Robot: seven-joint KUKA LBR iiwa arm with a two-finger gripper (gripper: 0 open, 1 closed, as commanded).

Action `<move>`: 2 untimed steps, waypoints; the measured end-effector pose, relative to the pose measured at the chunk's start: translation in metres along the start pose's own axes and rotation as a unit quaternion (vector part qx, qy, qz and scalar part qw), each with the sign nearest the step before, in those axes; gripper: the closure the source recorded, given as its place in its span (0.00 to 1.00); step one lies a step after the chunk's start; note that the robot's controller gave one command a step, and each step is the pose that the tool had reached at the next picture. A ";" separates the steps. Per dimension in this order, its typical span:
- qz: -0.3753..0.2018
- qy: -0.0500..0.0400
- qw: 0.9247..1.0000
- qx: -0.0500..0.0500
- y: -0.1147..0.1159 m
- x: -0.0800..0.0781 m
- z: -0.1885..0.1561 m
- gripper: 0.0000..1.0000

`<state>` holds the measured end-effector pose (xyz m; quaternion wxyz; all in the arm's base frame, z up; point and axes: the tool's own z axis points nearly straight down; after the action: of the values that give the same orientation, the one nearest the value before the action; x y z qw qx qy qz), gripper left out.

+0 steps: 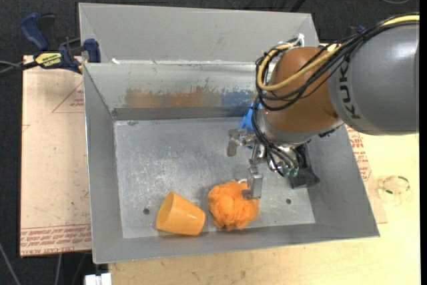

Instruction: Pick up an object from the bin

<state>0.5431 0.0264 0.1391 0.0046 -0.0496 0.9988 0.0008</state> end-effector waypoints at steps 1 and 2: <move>0.069 0.005 0.998 0.000 -0.013 0.020 0.029 0.00; 0.022 0.000 1.000 0.001 -0.008 0.035 0.054 0.00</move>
Offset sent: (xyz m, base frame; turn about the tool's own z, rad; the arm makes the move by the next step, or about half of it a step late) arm -0.0383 -0.0088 -0.0591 0.0374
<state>0.5092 0.0151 0.0847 0.0048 -0.0280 0.9996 0.0003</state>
